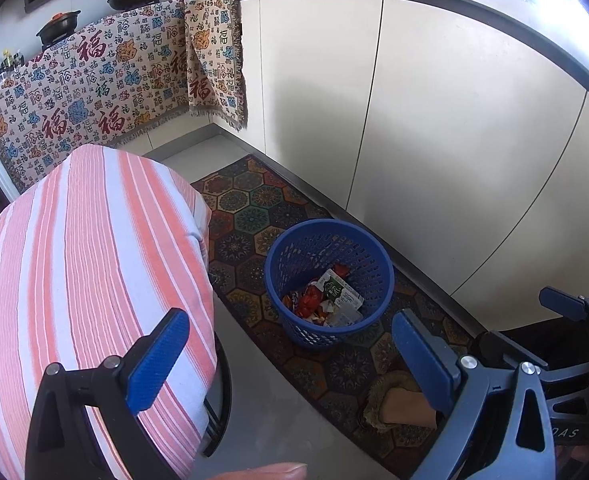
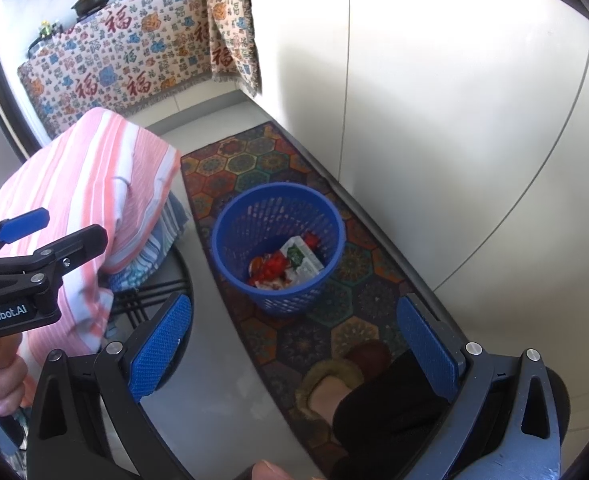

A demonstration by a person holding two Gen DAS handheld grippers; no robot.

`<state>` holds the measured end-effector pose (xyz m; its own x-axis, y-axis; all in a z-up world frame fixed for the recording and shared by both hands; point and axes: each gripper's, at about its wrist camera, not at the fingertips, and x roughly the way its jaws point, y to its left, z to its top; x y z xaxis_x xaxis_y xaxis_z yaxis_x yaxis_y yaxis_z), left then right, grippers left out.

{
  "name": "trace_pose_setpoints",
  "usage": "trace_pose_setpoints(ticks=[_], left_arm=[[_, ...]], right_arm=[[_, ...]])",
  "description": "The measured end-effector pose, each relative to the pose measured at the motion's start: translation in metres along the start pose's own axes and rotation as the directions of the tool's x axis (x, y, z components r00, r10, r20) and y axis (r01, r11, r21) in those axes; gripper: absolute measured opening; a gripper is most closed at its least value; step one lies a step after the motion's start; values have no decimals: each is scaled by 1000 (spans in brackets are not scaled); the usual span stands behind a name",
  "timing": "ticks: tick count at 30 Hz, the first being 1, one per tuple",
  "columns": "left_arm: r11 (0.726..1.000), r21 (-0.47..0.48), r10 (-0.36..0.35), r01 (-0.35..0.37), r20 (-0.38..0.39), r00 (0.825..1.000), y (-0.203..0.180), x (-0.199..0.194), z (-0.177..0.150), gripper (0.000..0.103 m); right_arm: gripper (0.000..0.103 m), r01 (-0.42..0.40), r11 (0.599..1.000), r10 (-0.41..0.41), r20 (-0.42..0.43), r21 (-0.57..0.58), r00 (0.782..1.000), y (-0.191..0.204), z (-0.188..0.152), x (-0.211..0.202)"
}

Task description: Collect trash

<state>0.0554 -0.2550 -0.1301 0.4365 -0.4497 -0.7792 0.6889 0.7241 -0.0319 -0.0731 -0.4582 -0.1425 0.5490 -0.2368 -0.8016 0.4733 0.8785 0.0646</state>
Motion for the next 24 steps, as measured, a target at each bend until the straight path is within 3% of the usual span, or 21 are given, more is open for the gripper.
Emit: trace_pose_setpoints(ticks=[24], left_arm=[[1000, 8, 0, 0, -5, 1000, -3, 3, -2, 103]], right_arm=[[103, 5, 1000, -5, -4, 10, 1000, -3, -1, -2]])
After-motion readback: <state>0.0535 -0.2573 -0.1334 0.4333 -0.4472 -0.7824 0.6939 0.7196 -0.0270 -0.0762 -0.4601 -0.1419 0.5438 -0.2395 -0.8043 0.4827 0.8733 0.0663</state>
